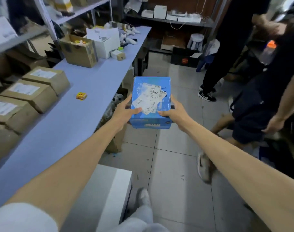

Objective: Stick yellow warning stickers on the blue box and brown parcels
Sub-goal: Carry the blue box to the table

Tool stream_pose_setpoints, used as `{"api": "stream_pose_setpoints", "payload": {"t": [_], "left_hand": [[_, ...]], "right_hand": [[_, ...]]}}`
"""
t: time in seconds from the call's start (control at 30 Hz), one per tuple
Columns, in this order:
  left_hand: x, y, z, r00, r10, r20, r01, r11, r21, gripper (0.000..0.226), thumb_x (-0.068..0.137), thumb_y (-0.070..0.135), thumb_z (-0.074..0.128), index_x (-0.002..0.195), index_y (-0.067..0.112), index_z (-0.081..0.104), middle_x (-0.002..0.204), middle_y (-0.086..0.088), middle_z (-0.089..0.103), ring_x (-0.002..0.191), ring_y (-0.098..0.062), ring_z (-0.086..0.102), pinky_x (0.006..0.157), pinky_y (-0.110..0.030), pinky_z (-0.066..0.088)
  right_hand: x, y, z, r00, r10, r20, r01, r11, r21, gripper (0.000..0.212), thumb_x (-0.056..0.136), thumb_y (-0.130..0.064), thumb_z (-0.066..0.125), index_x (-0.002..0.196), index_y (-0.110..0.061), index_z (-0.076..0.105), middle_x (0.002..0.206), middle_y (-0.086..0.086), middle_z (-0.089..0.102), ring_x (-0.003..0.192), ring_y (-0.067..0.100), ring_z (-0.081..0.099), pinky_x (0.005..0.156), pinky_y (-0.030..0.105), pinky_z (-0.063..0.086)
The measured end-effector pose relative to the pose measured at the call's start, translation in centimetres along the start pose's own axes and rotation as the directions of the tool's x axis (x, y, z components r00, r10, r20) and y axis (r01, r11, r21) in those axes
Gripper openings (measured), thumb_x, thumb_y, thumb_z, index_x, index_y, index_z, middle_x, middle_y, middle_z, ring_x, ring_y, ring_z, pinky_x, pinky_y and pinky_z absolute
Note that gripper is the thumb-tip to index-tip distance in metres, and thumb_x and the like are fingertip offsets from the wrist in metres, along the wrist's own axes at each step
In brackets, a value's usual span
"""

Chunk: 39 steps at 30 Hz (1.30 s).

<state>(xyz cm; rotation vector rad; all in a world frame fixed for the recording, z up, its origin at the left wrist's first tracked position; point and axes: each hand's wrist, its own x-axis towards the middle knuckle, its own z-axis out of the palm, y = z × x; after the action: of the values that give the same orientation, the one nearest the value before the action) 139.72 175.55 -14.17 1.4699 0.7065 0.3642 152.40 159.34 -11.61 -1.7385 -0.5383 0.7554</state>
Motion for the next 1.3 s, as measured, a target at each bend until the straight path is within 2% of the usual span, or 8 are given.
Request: {"api": "stream_pose_setpoints", "payload": {"t": [0.3,0.43,0.57,0.7,0.77,0.9,1.13,1.3], "left_hand": [[12.8,4.8,0.0,0.998,0.008,-0.068,-0.01,1.0,-0.027,0.08,0.08,0.006,0.074,0.145,0.033,0.037,0.111,0.0,0.063,0.108,-0.02,0.062,0.092,-0.041,0.054],[18.1,5.9,-0.8,0.994,0.0,-0.106,-0.001,1.0,-0.008,0.076,0.08,0.007,0.074,0.142,0.035,0.041,0.12,-0.003,0.064,0.111,-0.021,0.061,0.092,-0.043,0.054],[22.8,6.0,-2.3,0.978,-0.023,-0.209,0.013,0.999,-0.046,0.077,0.078,0.004,0.074,0.141,0.034,0.043,0.118,-0.008,0.067,0.101,-0.02,0.066,0.079,-0.035,0.057],[26.3,5.3,-4.1,0.926,-0.108,-0.362,0.05,0.985,-0.165,0.082,0.077,0.003,0.075,0.145,0.031,0.039,0.108,-0.005,0.069,0.087,-0.015,0.07,0.068,-0.03,0.058],[27.2,5.4,-4.9,0.881,-0.142,-0.452,0.058,0.979,-0.194,0.082,0.076,0.003,0.076,0.144,0.032,0.04,0.1,0.0,0.07,0.078,-0.01,0.071,0.057,-0.025,0.056],[27.5,5.5,-6.5,0.744,-0.22,-0.631,0.094,0.969,-0.228,0.081,0.075,0.007,0.078,0.141,0.034,0.042,0.095,0.006,0.066,0.08,-0.007,0.067,0.053,-0.026,0.054],[23.8,3.1,-9.9,0.441,-0.335,-0.833,0.09,0.94,-0.33,0.084,0.071,0.004,0.081,0.141,0.027,0.041,0.108,-0.007,0.063,0.103,-0.025,0.063,0.067,-0.033,0.053],[19.8,0.3,-12.4,0.242,-0.434,-0.868,0.079,0.9,-0.429,0.093,0.07,0.009,0.083,0.147,0.017,0.032,0.118,-0.007,0.055,0.103,-0.021,0.058,0.084,-0.037,0.053]], "right_hand": [[14.8,-4.5,-2.3,0.996,-0.05,0.075,0.053,0.998,-0.034,0.078,0.077,-0.002,0.074,0.142,-0.028,0.039,0.124,-0.002,0.063,0.111,0.017,0.061,0.083,0.027,0.055],[20.9,-5.6,-2.4,0.992,-0.039,0.123,0.041,0.999,-0.014,0.074,0.078,-0.001,0.074,0.139,-0.03,0.042,0.115,-0.006,0.065,0.105,0.018,0.064,0.063,0.019,0.053],[27.9,-6.3,-1.1,0.974,-0.015,0.228,0.024,0.999,-0.035,0.085,0.079,0.001,0.072,0.148,-0.025,0.03,0.133,0.002,0.057,0.111,0.022,0.063,0.082,0.035,0.056],[35.0,-7.3,0.9,0.922,-0.028,0.386,0.057,0.996,-0.064,0.082,0.078,0.002,0.073,0.146,-0.026,0.035,0.131,0.004,0.059,0.112,0.024,0.061,0.09,0.04,0.054],[37.9,-8.0,2.2,0.878,-0.048,0.476,0.1,0.991,-0.085,0.075,0.077,0.003,0.073,0.14,-0.026,0.043,0.126,0.003,0.062,0.111,0.022,0.061,0.089,0.038,0.055],[42.6,-9.4,5.5,0.743,-0.068,0.665,0.191,0.975,-0.114,0.065,0.076,0.003,0.073,0.129,-0.026,0.049,0.111,-0.005,0.065,0.094,0.008,0.062,0.062,0.014,0.053],[44.4,-8.8,14.7,0.5,-0.026,0.866,0.247,0.962,-0.114,0.075,0.075,-0.003,0.077,0.131,-0.039,0.042,0.104,-0.01,0.059,0.099,0.015,0.06,0.061,0.016,0.053],[42.9,-7.9,21.3,0.332,0.021,0.943,0.281,0.952,-0.119,0.074,0.074,-0.005,0.079,0.127,-0.04,0.041,0.104,-0.011,0.059,0.102,0.012,0.057,0.061,0.014,0.054]]}}
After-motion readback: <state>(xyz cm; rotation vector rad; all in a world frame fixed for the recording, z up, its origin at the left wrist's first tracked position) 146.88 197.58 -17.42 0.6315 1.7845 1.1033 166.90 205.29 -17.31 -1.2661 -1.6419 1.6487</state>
